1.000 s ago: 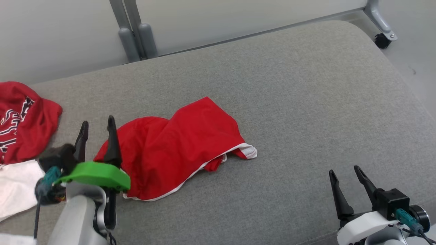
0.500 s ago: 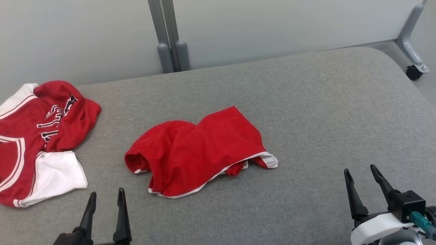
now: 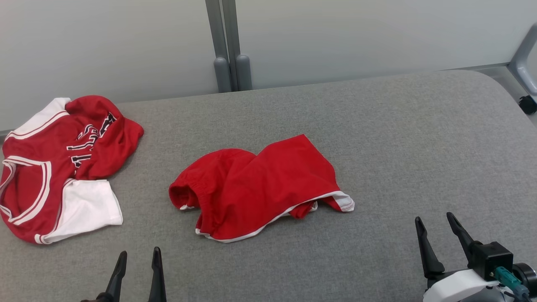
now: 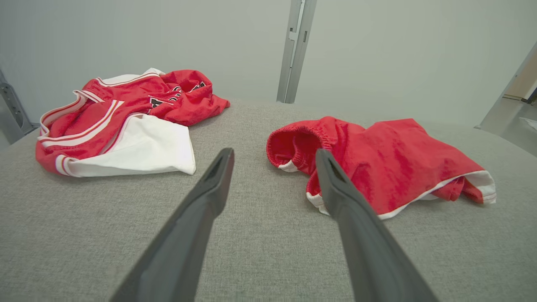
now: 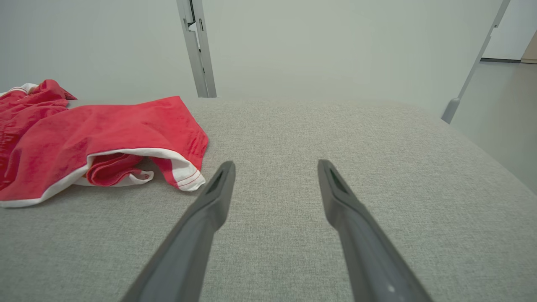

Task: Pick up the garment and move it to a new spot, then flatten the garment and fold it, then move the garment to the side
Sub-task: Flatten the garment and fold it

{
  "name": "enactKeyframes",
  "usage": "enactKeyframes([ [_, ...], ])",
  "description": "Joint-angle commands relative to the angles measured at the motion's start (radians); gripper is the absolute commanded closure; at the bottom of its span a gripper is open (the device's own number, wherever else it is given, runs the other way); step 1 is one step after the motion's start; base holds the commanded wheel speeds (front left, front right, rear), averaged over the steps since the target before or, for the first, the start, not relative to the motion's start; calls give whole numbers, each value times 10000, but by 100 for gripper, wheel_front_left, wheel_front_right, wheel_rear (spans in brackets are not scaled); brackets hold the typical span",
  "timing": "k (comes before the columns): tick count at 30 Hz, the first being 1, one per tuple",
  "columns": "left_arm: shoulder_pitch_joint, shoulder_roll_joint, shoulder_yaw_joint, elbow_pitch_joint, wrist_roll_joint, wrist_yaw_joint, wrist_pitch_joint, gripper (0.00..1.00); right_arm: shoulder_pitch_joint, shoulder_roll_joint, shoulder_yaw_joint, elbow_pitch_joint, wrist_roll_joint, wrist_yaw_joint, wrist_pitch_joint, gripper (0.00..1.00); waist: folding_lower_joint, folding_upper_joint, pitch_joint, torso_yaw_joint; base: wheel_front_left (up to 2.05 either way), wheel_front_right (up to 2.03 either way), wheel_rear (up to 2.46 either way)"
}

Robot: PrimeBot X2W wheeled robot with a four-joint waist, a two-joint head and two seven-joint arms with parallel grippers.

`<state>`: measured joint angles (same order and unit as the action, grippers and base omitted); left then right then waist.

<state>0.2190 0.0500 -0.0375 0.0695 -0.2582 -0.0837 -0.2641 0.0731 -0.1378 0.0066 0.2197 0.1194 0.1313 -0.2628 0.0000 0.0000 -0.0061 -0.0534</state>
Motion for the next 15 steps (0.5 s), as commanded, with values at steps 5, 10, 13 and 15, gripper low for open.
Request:
enactKeyframes([
  [5, -19, 10, -232, 524, 39, -121, -2, 0, -286, -97, 217, -205, -26, -12, -30, 0, 0, 0, 136, -95, 0, 0, 0],
  [10, -661, 13, -945, 1331, 109, -223, 6, 0, -937, -563, 723, 279, 14, -11, -29, 0, 0, 0, 419, -181, 0, 0, 0],
  [13, -1488, 137, -1224, 2124, 266, -269, 587, 0, -1947, -1123, 1970, 1324, 337, -11, 199, 0, 0, 0, 834, -196, 0, 0, 0],
  [15, -1938, 209, -1400, 2539, 300, -301, 1099, 0, -2582, -1494, 2925, 1813, 680, -12, 620, 0, 0, 0, 1123, -201, 0, 0, 0],
])
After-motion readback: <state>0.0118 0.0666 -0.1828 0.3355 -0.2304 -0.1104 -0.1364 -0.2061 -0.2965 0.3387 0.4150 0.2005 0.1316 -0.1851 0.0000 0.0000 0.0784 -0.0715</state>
